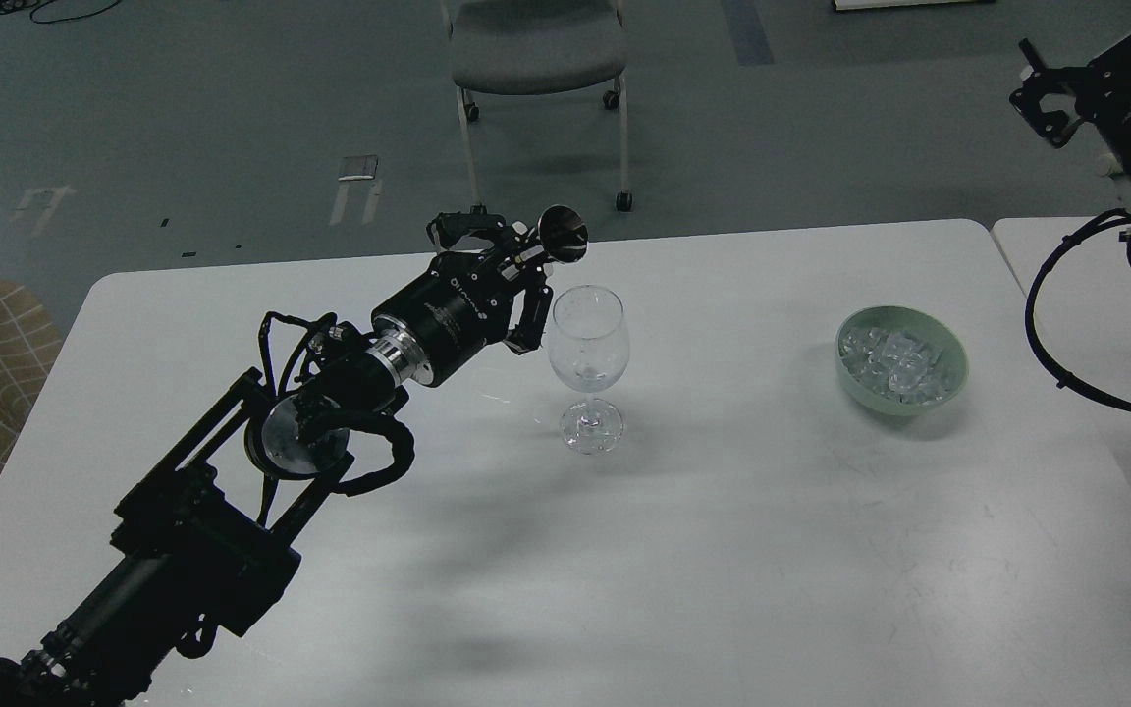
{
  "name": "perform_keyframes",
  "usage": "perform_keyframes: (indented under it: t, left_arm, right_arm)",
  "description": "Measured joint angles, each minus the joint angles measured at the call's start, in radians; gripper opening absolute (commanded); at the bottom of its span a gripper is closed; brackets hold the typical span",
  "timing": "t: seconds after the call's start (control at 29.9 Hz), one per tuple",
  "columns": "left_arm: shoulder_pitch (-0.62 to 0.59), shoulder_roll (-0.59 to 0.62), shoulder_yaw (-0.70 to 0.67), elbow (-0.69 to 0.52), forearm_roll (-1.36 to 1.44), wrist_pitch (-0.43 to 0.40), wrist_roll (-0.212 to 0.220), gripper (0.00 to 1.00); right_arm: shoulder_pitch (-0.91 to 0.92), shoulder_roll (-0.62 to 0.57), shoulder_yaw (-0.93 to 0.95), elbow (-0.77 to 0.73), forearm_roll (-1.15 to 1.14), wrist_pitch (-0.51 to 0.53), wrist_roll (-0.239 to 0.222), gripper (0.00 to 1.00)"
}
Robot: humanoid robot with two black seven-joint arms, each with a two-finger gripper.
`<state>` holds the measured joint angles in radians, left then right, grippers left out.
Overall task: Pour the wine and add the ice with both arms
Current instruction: 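Tilt the jigger over the wine glass rim with the left gripper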
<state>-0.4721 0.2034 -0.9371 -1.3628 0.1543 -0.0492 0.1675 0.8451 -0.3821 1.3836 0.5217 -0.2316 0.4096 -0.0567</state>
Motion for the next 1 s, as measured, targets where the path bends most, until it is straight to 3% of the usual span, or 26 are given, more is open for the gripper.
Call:
perform_keyframes:
  t: [0.77, 1.0]
  left_arm:
    - [-0.043, 0.031, 0.002, -0.001, 0.081, -0.019, 0.027, 0.0]
    - [-0.05, 0.05, 0.003, -0.001, 0.128, -0.058, 0.036, 0.0]
  right_arm:
    - [0.002, 0.0, 0.0, 0.001, 0.0, 0.003, 0.0, 1.0]
    - [0.003, 0.0, 0.001, 0.003, 0.0, 0.003, 0.0, 1.0]
